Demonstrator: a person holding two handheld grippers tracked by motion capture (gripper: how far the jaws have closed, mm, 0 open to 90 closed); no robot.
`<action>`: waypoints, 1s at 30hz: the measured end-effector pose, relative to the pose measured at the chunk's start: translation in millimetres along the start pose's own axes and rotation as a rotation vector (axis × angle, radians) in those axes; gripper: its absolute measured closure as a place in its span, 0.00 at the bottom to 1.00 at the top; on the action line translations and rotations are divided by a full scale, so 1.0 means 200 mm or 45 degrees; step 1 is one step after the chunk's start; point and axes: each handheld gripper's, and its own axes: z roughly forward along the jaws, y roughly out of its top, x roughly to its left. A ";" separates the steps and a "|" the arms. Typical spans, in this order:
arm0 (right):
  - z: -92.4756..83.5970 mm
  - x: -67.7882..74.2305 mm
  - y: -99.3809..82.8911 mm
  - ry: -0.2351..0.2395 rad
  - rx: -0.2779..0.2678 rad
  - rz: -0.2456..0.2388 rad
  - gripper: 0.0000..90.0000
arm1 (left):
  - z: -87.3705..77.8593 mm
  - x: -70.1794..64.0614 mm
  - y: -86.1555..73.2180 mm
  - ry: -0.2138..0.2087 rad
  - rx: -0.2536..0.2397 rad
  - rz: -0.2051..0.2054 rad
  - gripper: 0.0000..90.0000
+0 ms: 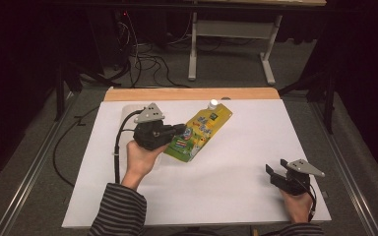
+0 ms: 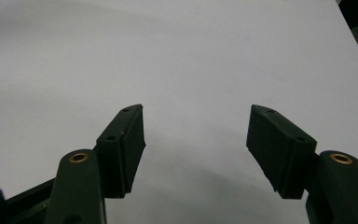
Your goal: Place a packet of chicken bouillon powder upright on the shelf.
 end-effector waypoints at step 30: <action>-0.01 -0.01 0.00 0.012 -0.021 0.018 0.41 | -0.30 0.17 -0.07 0.218 -0.096 -0.048 1.00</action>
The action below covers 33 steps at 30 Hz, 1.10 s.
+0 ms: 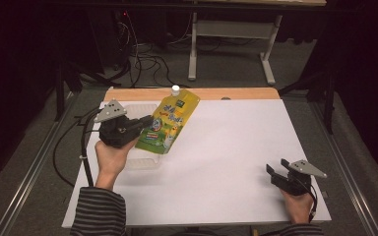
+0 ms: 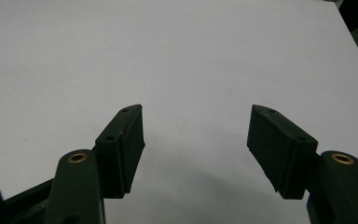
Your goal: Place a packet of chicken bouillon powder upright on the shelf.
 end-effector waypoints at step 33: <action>0.02 0.02 0.01 -0.007 0.045 -0.045 0.41 | 0.02 0.16 -0.16 0.142 0.038 -0.048 1.00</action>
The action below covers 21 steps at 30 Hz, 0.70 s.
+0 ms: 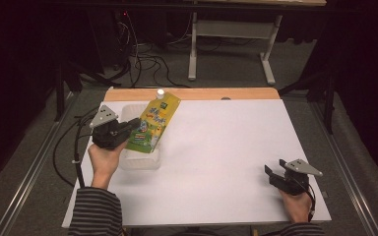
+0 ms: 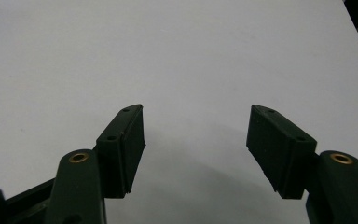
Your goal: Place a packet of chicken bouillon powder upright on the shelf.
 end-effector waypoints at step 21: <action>-0.01 0.00 0.00 0.010 -0.025 0.004 0.41 | 0.05 0.03 -0.06 0.029 0.028 0.004 1.00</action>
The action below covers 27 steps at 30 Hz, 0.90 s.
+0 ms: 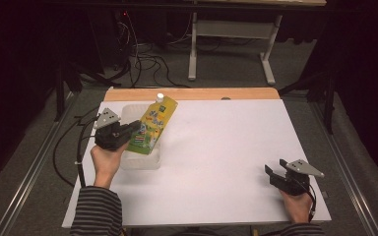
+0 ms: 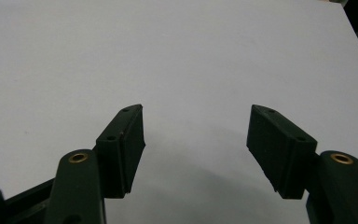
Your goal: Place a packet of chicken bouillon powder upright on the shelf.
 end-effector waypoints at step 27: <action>0.01 0.01 0.00 -0.004 0.013 -0.012 0.41 | 0.05 0.06 -0.03 0.056 0.243 -0.054 0.90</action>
